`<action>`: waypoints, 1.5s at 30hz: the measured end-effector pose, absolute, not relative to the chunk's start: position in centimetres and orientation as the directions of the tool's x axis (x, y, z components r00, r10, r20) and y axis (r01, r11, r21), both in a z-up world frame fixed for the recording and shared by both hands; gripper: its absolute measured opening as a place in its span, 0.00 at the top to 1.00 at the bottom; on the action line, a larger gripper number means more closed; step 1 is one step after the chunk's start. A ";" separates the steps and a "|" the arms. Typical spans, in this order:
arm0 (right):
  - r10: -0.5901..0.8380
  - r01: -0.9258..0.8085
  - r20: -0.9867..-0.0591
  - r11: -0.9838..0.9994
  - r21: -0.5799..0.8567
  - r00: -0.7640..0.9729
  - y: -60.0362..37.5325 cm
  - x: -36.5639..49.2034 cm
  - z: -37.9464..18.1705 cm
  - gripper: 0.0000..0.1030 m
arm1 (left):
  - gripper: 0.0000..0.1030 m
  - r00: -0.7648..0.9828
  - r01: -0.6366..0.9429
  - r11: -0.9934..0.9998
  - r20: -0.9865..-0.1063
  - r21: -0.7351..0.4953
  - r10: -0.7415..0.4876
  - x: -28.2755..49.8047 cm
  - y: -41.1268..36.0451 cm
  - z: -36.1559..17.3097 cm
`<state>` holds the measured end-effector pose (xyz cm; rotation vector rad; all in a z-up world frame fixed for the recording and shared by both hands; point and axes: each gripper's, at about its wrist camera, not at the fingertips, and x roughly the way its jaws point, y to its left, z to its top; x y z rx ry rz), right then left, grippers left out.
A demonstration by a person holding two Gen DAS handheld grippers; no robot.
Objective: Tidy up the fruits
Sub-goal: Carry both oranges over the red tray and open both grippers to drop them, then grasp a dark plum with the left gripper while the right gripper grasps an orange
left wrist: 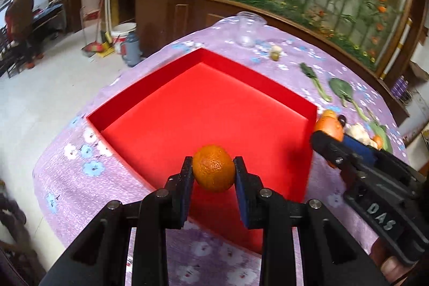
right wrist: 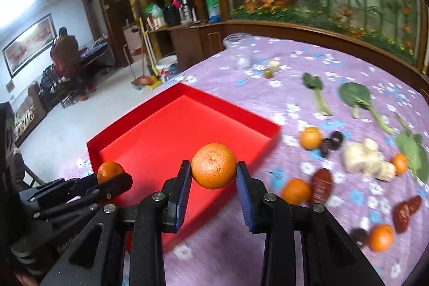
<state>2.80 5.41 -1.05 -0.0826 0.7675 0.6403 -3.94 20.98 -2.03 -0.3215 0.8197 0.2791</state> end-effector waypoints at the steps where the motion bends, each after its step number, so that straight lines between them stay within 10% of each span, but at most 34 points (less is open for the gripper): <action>1: 0.507 -0.571 -0.678 0.806 0.154 0.532 6.1 3.0 -1.4 0.64 | 0.72 0.645 -0.371 0.913 -0.754 -0.169 0.123 -4.0 21.3 -2.1; 8: 0.489 -0.582 -0.722 0.800 0.148 0.489 8.5 3.5 -3.2 0.63 | 0.71 0.595 -0.444 0.884 -0.787 -0.149 0.166 -3.7 22.9 -3.1; 11: 0.469 -0.576 -0.746 0.805 0.142 0.472 8.8 3.9 -3.9 0.63 | 0.51 0.599 -0.436 0.888 -0.784 -0.149 0.163 -3.6 22.8 -3.1; 17: 0.458 -0.553 -0.747 0.820 0.146 0.483 8.2 4.4 -3.7 0.47 | 0.21 0.589 -0.507 0.856 -0.766 -0.102 0.257 -4.3 23.0 -2.1; 23: 0.502 -0.535 -0.684 0.823 0.191 0.529 4.6 3.1 -1.4 0.20 | 0.19 0.626 -0.494 0.861 -0.737 -0.122 0.254 -4.9 21.9 -0.6; 36: 0.267 -0.210 -0.715 0.963 0.170 0.647 -15.0 0.6 -2.8 0.21 | 0.19 0.709 0.070 0.997 -0.703 -0.010 -0.057 -2.0 3.9 0.1; 45: 0.263 -0.208 -0.765 0.963 0.172 0.588 -15.6 3.5 -5.8 0.47 | 0.19 0.657 0.146 0.989 -0.744 -0.032 -0.121 0.1 0.9 -2.0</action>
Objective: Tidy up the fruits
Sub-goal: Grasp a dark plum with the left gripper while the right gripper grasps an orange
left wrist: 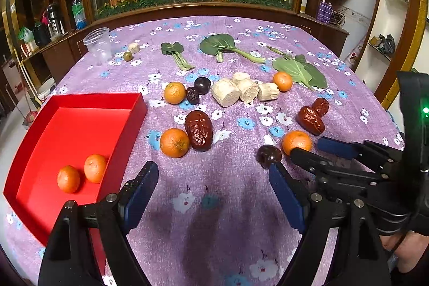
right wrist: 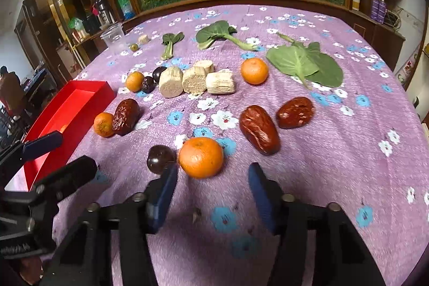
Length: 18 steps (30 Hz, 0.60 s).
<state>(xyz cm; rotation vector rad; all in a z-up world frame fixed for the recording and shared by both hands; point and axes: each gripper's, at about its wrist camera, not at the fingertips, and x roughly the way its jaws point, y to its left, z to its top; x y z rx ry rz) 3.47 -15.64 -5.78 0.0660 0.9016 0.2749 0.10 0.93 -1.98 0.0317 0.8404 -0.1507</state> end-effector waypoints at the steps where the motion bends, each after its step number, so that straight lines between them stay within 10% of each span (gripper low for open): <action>1: 0.264 -0.215 -0.766 0.962 0.167 0.587 -15.4 3.7 -5.9 0.48 | 0.19 0.654 0.149 0.988 -0.746 -0.038 -0.128 0.2 0.9 -2.1; 5: 0.283 -0.239 -0.774 0.955 0.174 0.567 -14.8 4.8 -6.7 0.63 | 0.21 0.635 0.176 0.983 -0.756 -0.061 -0.161 1.1 0.3 -2.6; 15: 0.249 -0.161 -0.751 0.968 0.190 0.611 -19.5 3.1 -5.6 0.63 | 0.22 0.571 0.256 0.963 -0.790 -0.086 -0.222 3.6 -3.4 -4.6; 18: 0.250 -0.145 -0.743 0.968 0.204 0.622 -20.5 2.6 -5.3 0.63 | 0.45 0.541 0.261 0.963 -0.816 -0.071 -0.207 4.9 -4.6 -5.7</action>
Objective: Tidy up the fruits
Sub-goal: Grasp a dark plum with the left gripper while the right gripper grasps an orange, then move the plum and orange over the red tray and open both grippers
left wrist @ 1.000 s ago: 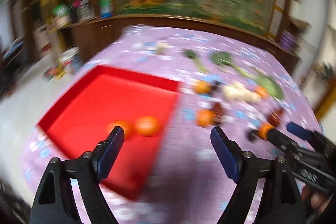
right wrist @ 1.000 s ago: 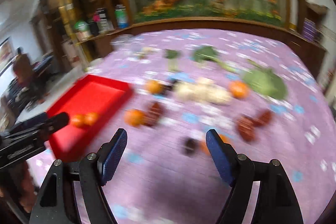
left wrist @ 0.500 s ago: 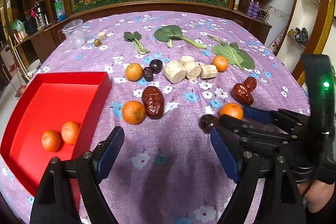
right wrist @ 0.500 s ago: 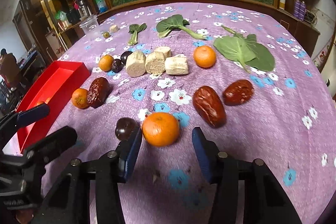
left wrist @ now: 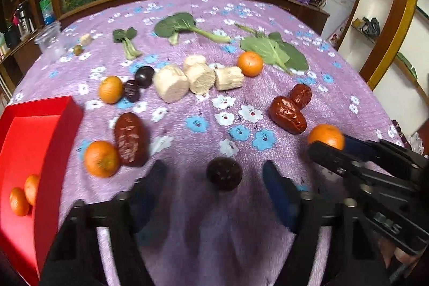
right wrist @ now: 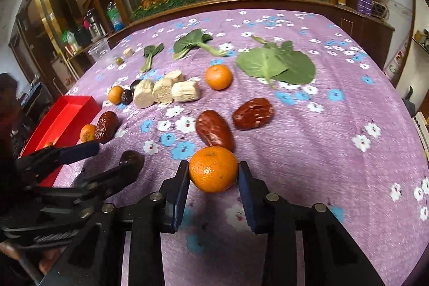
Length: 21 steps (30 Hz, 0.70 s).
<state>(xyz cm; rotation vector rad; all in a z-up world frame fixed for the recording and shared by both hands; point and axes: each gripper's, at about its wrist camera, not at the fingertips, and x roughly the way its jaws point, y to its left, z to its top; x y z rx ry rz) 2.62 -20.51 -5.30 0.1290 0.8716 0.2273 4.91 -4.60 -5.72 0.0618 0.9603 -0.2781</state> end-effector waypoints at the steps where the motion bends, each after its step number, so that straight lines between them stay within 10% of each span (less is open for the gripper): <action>1: 0.250 -0.141 -0.740 0.968 0.208 0.624 -20.7 2.4 -5.2 0.62 | 0.58 0.526 0.256 0.965 -0.829 -0.061 -0.191 5.2 -4.8 -6.1; 5: 0.254 -0.140 -0.734 0.967 0.215 0.629 -20.9 2.0 -5.0 0.62 | 0.77 0.529 0.288 0.955 -0.820 -0.069 -0.219 4.6 -5.2 -5.4; 21: 0.322 -0.260 -0.715 0.945 0.200 0.621 -15.0 -0.5 -3.5 0.62 | 0.77 0.645 0.126 0.986 -0.746 -0.111 -0.166 -1.3 3.2 -1.9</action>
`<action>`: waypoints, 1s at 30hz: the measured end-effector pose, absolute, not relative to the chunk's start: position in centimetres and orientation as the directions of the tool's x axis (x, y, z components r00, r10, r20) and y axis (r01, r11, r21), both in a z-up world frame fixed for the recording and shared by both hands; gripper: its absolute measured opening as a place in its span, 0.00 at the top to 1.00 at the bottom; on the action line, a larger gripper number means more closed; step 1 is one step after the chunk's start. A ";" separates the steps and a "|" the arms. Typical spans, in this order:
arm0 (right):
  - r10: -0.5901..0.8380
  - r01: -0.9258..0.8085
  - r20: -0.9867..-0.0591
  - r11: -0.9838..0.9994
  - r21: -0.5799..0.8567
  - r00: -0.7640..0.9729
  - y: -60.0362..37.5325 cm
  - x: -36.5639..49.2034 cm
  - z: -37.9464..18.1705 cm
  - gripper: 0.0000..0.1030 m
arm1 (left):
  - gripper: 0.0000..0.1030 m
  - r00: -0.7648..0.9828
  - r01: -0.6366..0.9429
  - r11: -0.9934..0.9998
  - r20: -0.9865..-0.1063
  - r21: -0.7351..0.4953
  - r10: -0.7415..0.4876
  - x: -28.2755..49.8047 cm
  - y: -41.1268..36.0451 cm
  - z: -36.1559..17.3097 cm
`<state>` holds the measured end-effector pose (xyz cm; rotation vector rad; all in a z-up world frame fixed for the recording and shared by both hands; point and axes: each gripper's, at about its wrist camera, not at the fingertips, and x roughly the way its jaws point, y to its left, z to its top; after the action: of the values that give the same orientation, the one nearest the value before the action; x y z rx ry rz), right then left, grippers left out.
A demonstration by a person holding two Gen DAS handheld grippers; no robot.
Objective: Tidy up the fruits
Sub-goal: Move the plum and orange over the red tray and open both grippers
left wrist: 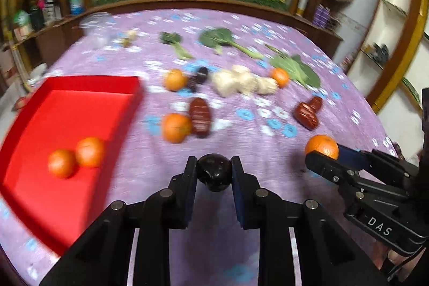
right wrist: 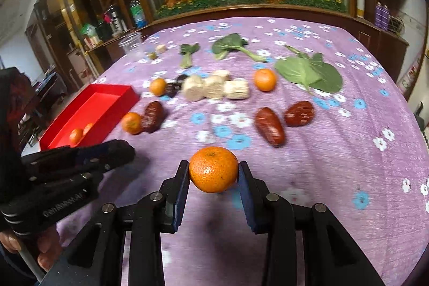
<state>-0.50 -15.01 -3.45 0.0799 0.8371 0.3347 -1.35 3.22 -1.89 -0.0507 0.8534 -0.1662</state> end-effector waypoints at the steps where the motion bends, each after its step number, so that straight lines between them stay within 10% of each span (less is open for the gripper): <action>1: 0.330 -0.273 -0.713 0.941 0.199 0.619 -14.3 -0.6 -3.3 0.62 | 0.77 0.661 0.088 0.991 -0.739 -0.098 -0.131 -2.0 4.3 -1.4; 30: 0.467 -0.530 -0.702 0.835 0.149 0.537 8.5 5.8 -3.3 0.60 | 0.77 0.602 -0.405 0.912 -0.772 -0.074 0.205 -2.7 23.9 -2.9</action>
<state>5.78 8.55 -3.34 -0.0848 0.8094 0.5937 -2.73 23.88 -2.92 -0.2521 0.8556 0.3572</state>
